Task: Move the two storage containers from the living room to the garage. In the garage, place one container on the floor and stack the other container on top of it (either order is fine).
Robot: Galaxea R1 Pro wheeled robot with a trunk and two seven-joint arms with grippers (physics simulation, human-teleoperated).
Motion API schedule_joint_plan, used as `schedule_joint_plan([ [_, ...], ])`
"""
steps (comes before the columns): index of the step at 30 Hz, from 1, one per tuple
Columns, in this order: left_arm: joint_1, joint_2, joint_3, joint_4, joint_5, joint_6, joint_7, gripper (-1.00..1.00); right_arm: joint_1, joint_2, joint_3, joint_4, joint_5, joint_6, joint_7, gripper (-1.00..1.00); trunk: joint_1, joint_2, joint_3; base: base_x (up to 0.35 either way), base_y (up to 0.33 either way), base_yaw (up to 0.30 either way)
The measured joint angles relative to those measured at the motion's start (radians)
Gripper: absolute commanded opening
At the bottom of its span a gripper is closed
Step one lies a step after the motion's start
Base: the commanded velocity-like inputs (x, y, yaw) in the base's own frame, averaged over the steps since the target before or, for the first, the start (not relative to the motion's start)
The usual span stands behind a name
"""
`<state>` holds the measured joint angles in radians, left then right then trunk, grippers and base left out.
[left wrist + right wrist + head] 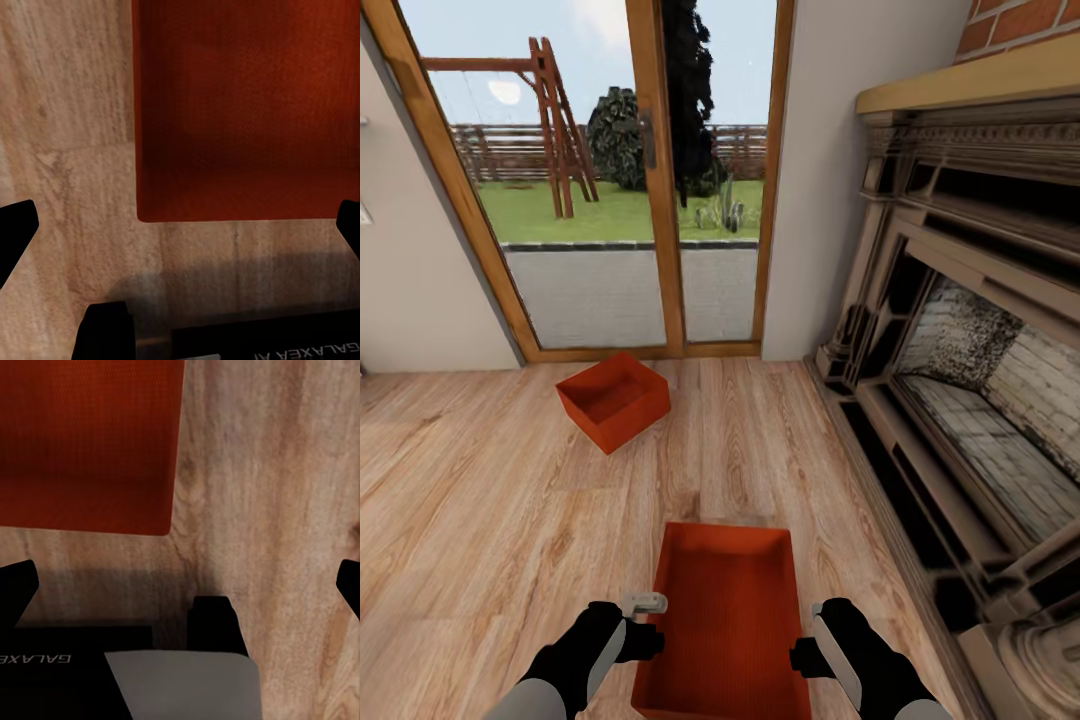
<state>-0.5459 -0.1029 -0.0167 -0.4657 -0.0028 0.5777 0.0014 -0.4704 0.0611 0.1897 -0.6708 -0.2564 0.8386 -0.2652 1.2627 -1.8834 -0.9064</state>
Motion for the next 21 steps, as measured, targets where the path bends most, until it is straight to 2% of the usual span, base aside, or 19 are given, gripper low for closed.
schedule_joint_plan([
  [16,0.000,0.000,0.000,0.000,0.000,0.000,0.000,1.00,0.000,0.000,0.000,0.000,0.000,-0.001,0.000,1.00,0.061,-0.112,-0.050,0.000,0.000,0.000],
  [21,0.000,0.000,0.000,0.000,0.000,0.000,0.000,1.00,0.000,-0.001,0.000,0.000,0.000,0.000,0.000,1.00,0.065,-0.119,-0.053,0.000,0.000,0.000],
])
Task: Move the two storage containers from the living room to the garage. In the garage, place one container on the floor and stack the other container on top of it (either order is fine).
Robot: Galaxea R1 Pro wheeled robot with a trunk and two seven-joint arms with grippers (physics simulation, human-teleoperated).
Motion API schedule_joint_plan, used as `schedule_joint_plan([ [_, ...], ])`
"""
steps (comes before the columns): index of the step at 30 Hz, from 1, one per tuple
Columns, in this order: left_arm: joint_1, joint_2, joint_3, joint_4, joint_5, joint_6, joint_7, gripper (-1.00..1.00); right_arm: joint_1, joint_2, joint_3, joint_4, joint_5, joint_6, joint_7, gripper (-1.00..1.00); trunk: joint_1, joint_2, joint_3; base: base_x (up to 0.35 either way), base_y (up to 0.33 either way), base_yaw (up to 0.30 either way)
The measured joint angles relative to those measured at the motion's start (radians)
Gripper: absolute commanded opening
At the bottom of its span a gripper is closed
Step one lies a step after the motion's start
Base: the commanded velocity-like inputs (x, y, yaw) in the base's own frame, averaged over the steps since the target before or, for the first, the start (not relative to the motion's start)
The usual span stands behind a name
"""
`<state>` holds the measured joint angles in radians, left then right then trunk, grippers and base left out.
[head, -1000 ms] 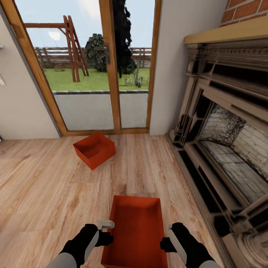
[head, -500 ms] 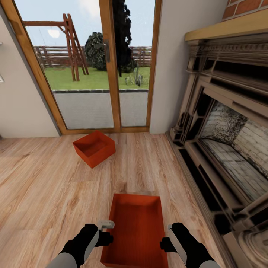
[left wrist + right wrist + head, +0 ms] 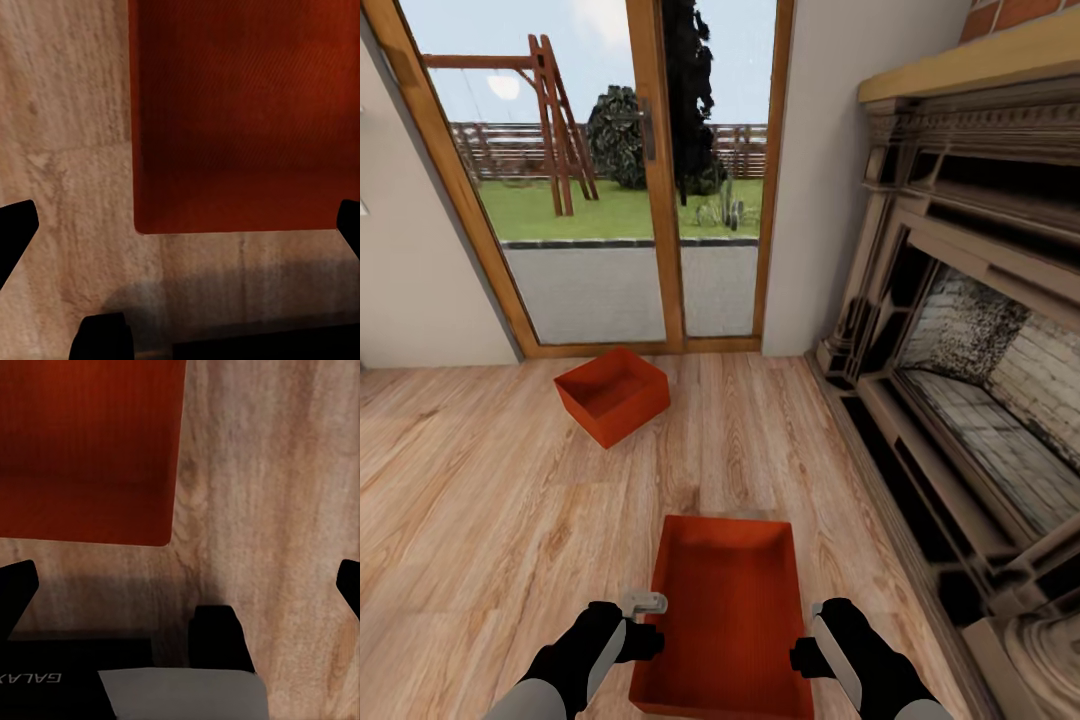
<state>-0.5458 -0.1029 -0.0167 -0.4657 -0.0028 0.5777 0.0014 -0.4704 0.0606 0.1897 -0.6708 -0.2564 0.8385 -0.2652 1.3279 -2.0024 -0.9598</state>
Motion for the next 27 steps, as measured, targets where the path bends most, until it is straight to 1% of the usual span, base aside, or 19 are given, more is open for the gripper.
schedule_joint_plan([
  [10,0.000,0.000,0.000,0.000,0.000,0.000,0.000,1.00,0.000,0.000,0.000,0.000,0.000,0.000,0.000,1.00,0.038,-0.070,-0.031,0.000,0.000,0.000],
  [15,0.000,0.000,0.000,0.000,0.000,0.000,0.000,1.00,0.000,0.000,0.000,0.001,0.000,0.000,0.000,1.00,0.038,-0.070,-0.031,0.000,0.000,0.000],
  [27,0.000,0.000,0.000,0.000,0.000,0.000,0.000,1.00,0.000,0.001,0.000,0.000,0.000,0.000,0.000,1.00,0.084,-0.154,-0.069,0.000,0.000,0.000],
])
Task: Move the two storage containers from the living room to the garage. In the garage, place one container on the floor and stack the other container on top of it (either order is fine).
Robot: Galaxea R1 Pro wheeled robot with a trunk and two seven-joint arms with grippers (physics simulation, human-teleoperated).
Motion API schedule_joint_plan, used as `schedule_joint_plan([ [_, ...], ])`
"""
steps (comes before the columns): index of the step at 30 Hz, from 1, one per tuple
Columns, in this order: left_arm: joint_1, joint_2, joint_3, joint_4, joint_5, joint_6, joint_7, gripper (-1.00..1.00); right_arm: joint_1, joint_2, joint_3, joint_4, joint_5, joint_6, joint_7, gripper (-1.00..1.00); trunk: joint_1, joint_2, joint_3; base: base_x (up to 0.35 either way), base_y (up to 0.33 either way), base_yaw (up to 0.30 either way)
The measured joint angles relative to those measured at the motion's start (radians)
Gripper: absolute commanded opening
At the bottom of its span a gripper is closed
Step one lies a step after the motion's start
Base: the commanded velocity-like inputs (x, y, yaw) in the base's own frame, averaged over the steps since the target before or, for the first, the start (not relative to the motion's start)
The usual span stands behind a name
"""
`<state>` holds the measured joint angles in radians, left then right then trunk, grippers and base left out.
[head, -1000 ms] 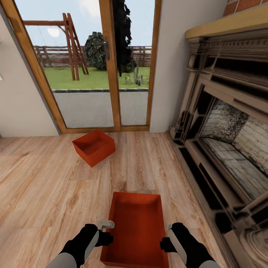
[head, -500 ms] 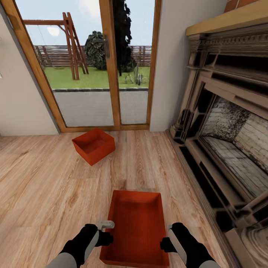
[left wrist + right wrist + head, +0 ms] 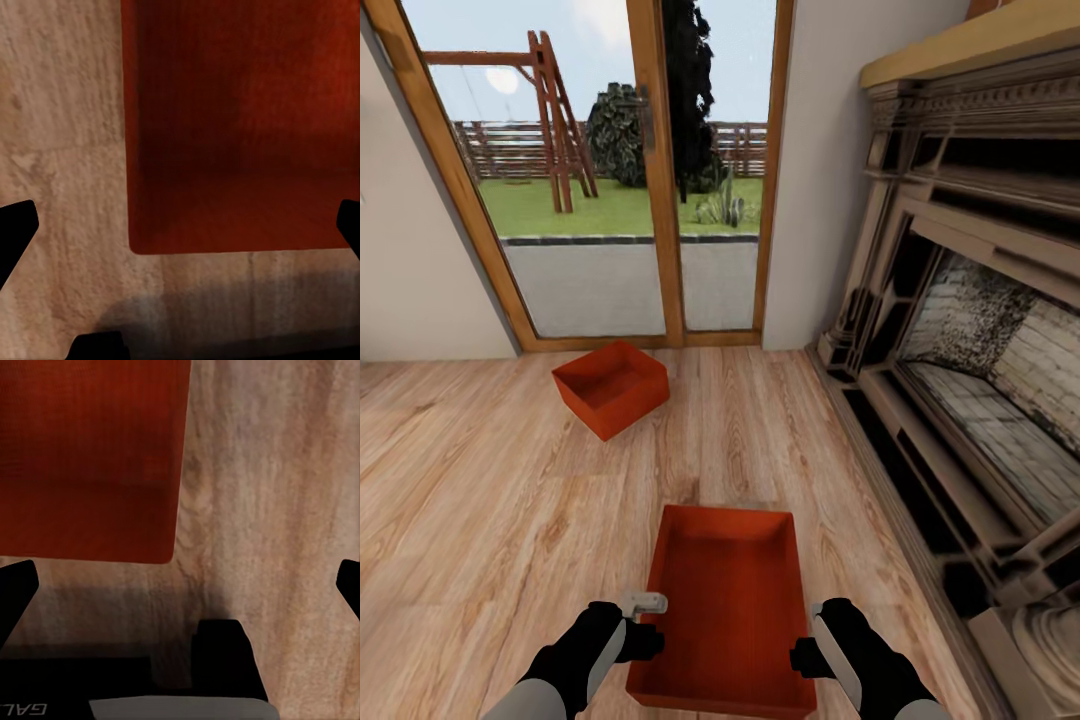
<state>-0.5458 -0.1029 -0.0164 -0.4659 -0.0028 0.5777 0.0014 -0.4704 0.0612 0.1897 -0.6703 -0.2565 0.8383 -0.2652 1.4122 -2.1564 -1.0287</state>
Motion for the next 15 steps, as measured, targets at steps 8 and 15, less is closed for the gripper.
schedule_joint_plan([
  [8,0.000,0.000,0.000,0.000,0.000,0.000,0.000,1.00,0.000,0.000,0.000,0.000,0.000,0.000,0.000,1.00,0.008,-0.014,-0.006,0.000,0.000,0.000],
  [15,0.000,0.000,0.000,0.000,0.000,0.000,0.000,1.00,0.000,0.000,0.000,0.000,0.000,0.000,0.000,1.00,0.019,-0.035,-0.016,0.000,0.000,0.000],
])
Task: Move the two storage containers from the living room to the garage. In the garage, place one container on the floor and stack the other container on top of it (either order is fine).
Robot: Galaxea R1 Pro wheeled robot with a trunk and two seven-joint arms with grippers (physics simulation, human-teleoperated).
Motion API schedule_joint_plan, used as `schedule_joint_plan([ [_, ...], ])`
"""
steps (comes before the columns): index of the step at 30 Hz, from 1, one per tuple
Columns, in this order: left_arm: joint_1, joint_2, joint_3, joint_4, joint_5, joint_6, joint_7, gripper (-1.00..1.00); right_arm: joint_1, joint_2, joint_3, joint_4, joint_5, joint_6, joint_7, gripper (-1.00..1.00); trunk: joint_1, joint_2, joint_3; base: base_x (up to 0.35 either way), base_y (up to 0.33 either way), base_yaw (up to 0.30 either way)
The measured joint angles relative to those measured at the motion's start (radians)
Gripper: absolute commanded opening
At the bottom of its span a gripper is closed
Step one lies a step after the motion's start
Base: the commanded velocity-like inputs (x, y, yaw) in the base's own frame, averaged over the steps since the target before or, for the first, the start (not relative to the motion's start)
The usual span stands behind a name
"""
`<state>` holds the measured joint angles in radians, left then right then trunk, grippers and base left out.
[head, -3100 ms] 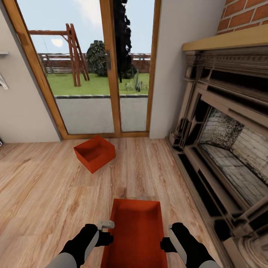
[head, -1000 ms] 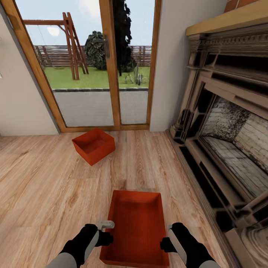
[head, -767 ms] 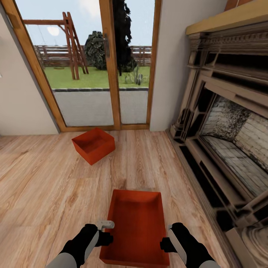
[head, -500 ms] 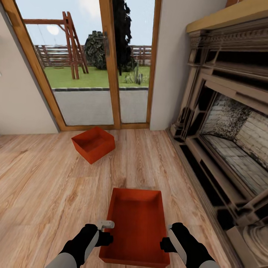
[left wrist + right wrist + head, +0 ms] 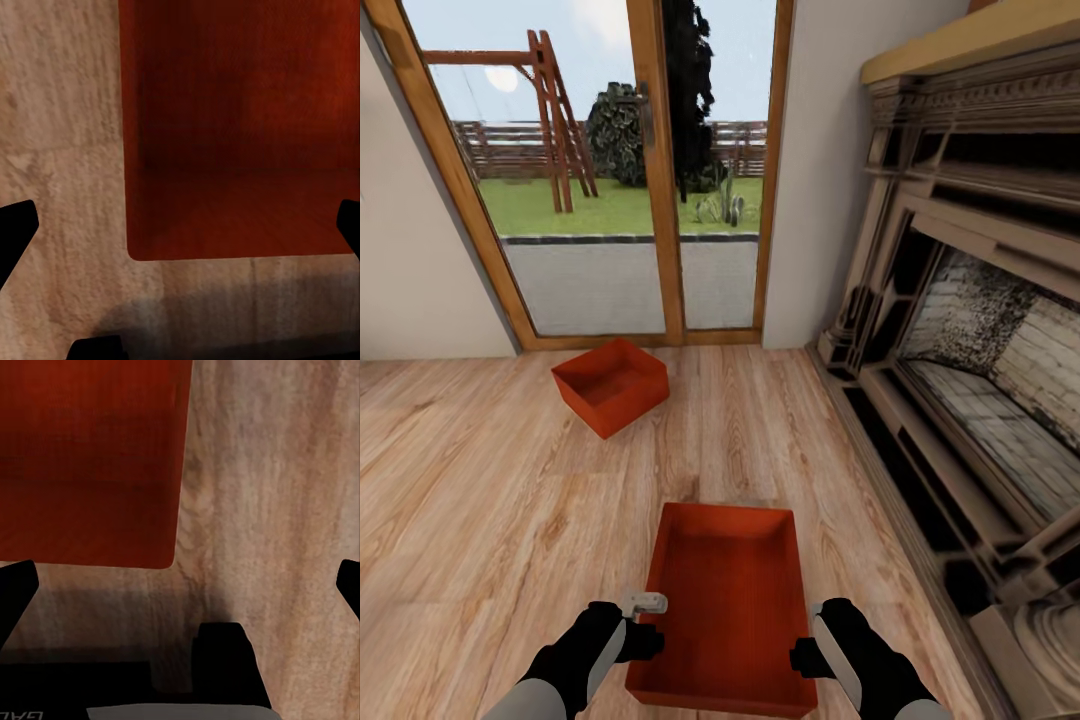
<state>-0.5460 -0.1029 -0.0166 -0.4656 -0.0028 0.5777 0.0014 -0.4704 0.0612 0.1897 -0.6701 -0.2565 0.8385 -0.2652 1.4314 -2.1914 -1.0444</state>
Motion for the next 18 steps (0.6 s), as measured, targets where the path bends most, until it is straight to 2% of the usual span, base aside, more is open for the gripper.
schedule_joint_plan([
  [2,0.000,0.000,0.000,0.000,0.000,0.000,0.000,1.00,0.000,0.000,0.000,0.000,0.000,0.000,0.000,1.00,0.008,-0.014,-0.006,0.000,0.000,0.000],
  [9,0.000,0.000,0.000,0.000,0.000,0.000,0.000,1.00,0.000,0.000,0.000,0.000,0.000,0.000,0.000,1.00,0.008,-0.014,-0.006,0.000,0.000,0.000],
  [18,0.000,0.000,0.000,0.000,0.001,0.000,0.000,1.00,0.000,-0.001,0.000,0.000,0.000,0.000,0.000,1.00,0.042,-0.077,-0.034,0.000,0.000,0.000],
])
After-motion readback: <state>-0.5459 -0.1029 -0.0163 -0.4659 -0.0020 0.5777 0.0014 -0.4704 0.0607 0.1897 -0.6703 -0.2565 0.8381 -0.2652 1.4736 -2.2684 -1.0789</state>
